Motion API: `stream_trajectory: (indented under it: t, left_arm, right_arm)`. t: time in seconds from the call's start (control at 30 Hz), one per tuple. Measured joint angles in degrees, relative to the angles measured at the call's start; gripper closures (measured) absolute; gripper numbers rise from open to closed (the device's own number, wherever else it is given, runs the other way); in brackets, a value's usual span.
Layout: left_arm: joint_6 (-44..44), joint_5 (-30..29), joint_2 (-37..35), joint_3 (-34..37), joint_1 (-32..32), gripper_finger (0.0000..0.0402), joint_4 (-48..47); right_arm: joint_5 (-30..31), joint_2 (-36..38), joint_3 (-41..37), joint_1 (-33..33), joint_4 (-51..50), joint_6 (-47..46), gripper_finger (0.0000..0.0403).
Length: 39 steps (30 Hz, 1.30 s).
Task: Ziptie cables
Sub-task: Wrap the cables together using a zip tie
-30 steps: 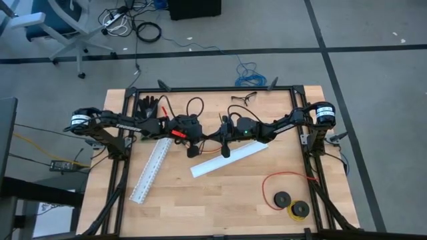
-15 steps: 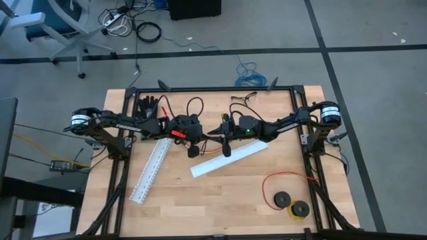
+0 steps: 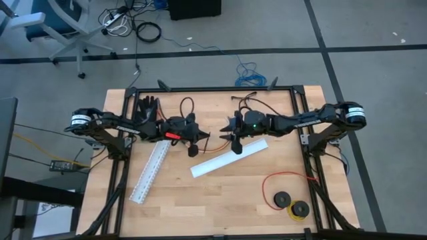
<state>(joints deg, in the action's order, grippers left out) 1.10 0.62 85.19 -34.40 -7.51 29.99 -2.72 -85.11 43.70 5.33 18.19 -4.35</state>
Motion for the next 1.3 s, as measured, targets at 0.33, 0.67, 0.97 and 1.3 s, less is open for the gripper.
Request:
stream_trajectory:
  t: [0.33, 0.67, 0.97, 1.3]
  left_arm:
    - [-0.3, -0.2, 0.0, 0.9, 0.0, 0.0401, 2.3]
    - [-1.0, -0.8, 0.0, 0.9, 0.0, 0.0401, 2.6]
    - [-0.3, -0.8, 0.0, 0.9, 0.0, 0.0401, 3.6]
    - [-0.3, -1.2, 0.0, 0.9, 0.0, 0.0401, 3.7]
  right_arm:
    - [5.1, -15.9, 0.0, -2.0, 22.0, -1.9, 0.0308]
    - [5.3, -19.0, 0.2, -0.7, 27.1, -5.0, 0.0331]
    - [4.6, -18.9, 0.2, -0.7, 26.5, -4.5, 0.0391]
    - [4.5, -18.9, 0.2, -0.7, 26.1, -4.5, 0.0402]
